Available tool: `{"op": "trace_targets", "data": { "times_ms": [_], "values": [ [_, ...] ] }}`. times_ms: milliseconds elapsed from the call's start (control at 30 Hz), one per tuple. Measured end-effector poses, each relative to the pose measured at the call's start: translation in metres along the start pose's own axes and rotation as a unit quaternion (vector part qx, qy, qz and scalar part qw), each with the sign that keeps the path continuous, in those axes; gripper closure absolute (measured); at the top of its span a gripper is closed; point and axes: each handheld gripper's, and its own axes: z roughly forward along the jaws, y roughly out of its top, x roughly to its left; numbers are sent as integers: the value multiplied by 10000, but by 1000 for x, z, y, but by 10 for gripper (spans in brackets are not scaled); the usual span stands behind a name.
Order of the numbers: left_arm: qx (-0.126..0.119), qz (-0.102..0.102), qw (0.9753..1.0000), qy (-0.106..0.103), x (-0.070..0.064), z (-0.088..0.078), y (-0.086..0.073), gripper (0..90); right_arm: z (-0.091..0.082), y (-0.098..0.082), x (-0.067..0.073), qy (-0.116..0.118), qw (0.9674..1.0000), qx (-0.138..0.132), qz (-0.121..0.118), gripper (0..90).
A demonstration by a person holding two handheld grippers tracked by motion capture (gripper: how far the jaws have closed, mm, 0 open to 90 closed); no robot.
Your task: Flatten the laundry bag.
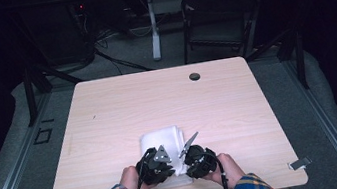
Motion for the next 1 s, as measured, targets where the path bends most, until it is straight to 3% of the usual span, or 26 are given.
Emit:
{"op": "trace_targets", "data": {
  "times_ms": [300,400,500,600,833,1000],
  "values": [
    [-175,-81,9998,28,3,-7,0,825,7,-1,-5,40,10000,43,63,900],
    [-229,-120,9997,26,3,-9,0,826,8,-1,-4,81,9999,-43,120,900],
    [-237,-120,9996,2,3,-8,0,827,3,0,-5,139,9991,-333,226,900],
    [-243,-86,9997,24,3,-8,0,827,1,0,-5,60,9988,-437,200,900],
    [-271,-49,9996,43,4,-11,0,827,8,0,-5,-59,9989,-446,126,900],
    [-308,-119,9994,120,5,-16,-2,828,15,2,-4,-156,9998,-117,-7,900]
  ]
}}
